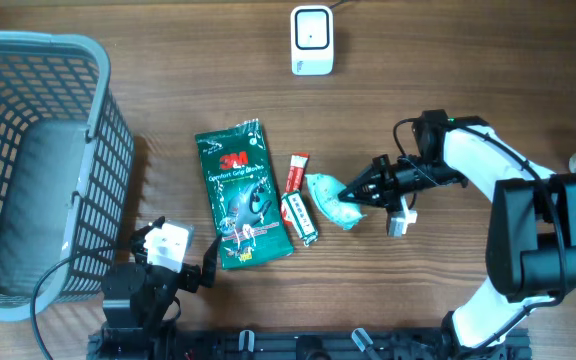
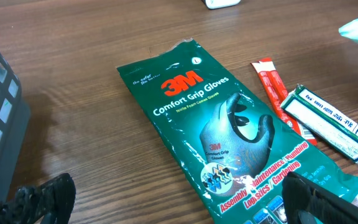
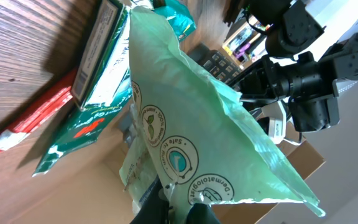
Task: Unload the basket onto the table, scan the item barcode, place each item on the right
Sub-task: 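Lift the wipes pack with the right gripper and hold it at the scanner, then carry the wipes pack with the right gripper to the right edge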
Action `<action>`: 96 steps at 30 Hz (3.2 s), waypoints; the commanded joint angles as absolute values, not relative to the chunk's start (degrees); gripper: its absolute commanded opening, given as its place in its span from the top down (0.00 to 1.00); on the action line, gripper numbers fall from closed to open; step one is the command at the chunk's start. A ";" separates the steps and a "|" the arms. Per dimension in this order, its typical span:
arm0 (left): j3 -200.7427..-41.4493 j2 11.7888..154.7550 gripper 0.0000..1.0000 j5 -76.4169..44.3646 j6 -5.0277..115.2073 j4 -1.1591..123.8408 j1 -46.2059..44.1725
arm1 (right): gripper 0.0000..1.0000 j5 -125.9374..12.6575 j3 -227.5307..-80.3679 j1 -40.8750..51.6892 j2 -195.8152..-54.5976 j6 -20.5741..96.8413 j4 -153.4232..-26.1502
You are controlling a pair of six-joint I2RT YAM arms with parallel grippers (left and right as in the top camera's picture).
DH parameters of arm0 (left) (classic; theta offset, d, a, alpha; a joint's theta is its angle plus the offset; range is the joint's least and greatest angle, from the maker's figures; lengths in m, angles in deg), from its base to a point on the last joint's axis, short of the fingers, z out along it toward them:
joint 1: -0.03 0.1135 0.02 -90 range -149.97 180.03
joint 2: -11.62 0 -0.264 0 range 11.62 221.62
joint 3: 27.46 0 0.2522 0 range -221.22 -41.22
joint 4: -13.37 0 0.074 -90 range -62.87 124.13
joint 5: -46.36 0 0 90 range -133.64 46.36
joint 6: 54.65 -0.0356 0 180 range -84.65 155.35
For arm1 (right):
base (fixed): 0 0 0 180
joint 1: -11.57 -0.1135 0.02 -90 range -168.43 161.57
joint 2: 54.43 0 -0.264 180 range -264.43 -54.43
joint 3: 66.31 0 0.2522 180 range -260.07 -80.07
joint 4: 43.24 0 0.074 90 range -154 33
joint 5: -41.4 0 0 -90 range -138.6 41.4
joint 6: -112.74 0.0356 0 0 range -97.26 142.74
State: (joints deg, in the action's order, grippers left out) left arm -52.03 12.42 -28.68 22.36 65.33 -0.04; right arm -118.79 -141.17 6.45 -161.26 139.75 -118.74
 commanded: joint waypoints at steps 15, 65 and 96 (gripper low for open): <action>-51.72 12.05 0.00 -27.61 22.71 65.18 0.20 | 0.95 -119.40 -141.46 9.81 -169.50 141.17 -120.97; -51.72 12.05 0.00 -27.61 22.71 65.20 0.20 | 0.95 -78.22 -170.42 -5.84 -184.89 103.31 -40.40; -51.72 12.05 0.00 -27.61 22.71 65.20 0.20 | 0.81 -57.46 -169.19 46.29 -170.37 67.40 -93.80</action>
